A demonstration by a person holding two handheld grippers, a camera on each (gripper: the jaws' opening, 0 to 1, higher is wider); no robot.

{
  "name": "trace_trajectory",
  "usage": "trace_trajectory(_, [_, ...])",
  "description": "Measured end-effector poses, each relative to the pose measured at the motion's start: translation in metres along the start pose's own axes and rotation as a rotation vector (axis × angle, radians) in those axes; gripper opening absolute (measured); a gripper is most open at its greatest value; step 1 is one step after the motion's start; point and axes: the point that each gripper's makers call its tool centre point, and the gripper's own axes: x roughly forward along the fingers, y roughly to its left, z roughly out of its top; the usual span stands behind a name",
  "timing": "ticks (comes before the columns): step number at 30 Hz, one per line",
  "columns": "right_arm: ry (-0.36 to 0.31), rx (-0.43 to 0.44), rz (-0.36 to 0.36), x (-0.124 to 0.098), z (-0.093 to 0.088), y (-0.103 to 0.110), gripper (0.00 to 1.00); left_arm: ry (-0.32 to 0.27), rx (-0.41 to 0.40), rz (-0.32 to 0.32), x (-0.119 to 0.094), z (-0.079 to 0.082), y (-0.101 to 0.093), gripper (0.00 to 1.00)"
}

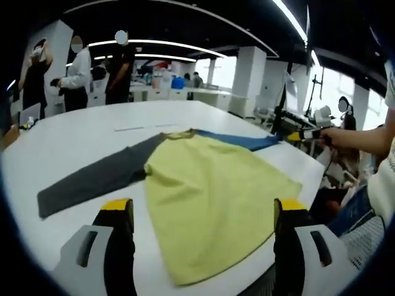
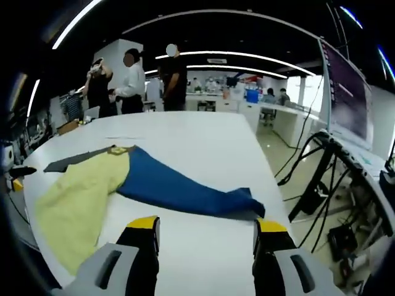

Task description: Fold the garment on the visible template until the final outline fits inside the template.

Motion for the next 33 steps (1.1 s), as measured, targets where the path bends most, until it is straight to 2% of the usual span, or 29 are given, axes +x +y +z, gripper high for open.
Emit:
trace_trajectory(7, [0.03,-0.078,-0.044,0.014,-0.004,-0.025,0.4,-0.021,0.003,-0.017,0.0,0.005,-0.005,0.99])
trace_trajectory(10, [0.039,-0.072,-0.051,0.021,-0.007,-0.037,0.35,-0.028,0.01,-0.015,0.0,0.008,-0.006,0.99])
trace_trajectory(15, [0.083,-0.096,-0.062,0.046,-0.02,-0.067,0.28,-0.04,0.011,-0.009,0.0,0.013,-0.004,0.99])
trace_trajectory(18, [0.103,-0.093,-0.072,0.058,-0.024,-0.077,0.2,-0.03,0.014,0.0,0.0,0.012,-0.002,0.99])
trace_trajectory(19, [0.123,-0.13,-0.089,0.062,-0.026,-0.083,0.16,-0.028,0.012,0.003,0.0,0.011,-0.002,0.99])
trace_trajectory(21, [0.132,-0.138,-0.108,0.07,-0.029,-0.089,0.12,-0.024,0.011,0.017,-0.001,0.011,0.001,0.99])
trace_trajectory(24, [0.16,-0.126,-0.125,0.079,-0.039,-0.098,0.13,-0.018,0.01,0.022,-0.001,0.01,0.002,0.98])
trace_trajectory(33, [0.172,-0.136,-0.126,0.093,-0.041,-0.108,0.0,-0.009,0.015,0.047,-0.005,0.01,0.006,0.95])
